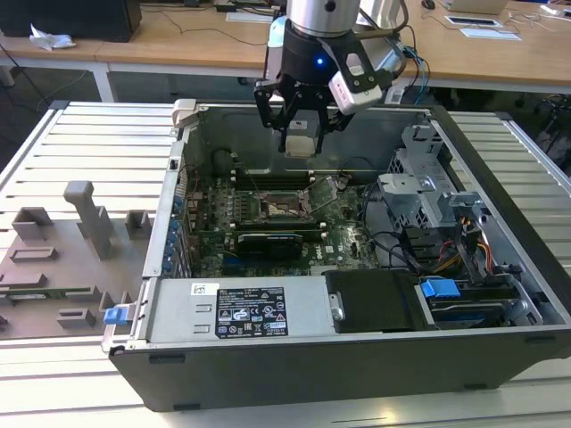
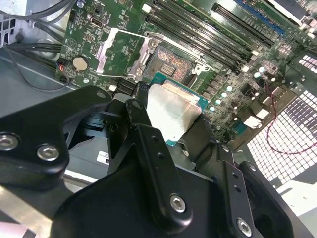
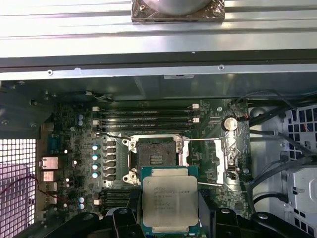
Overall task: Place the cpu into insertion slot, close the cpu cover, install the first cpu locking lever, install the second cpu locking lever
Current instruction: 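Place the cpu into insertion slot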
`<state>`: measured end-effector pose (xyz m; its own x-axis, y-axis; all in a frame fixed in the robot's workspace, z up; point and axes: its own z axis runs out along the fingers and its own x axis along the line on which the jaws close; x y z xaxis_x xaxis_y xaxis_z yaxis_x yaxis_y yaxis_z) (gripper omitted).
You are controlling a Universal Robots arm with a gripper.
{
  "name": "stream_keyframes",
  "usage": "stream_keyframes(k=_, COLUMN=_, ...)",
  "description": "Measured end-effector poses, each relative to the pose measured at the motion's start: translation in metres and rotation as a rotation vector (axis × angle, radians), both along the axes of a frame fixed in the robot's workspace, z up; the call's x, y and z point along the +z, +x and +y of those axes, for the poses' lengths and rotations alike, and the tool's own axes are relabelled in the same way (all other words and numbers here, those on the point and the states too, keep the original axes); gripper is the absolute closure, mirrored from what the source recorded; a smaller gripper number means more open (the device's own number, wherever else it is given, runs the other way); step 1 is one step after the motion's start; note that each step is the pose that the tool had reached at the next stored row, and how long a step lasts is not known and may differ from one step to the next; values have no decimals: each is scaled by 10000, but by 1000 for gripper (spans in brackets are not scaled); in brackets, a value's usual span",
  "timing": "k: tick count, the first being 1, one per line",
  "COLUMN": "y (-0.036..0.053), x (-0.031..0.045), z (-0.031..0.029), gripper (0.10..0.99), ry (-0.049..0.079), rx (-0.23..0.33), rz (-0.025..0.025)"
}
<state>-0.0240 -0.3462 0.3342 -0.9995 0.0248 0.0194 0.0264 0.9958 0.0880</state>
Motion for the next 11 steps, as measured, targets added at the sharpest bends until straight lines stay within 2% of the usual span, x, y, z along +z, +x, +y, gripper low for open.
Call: stream_keyframes(k=11, y=0, x=-48, z=0, gripper=545, ry=0, rx=0, rz=-1)
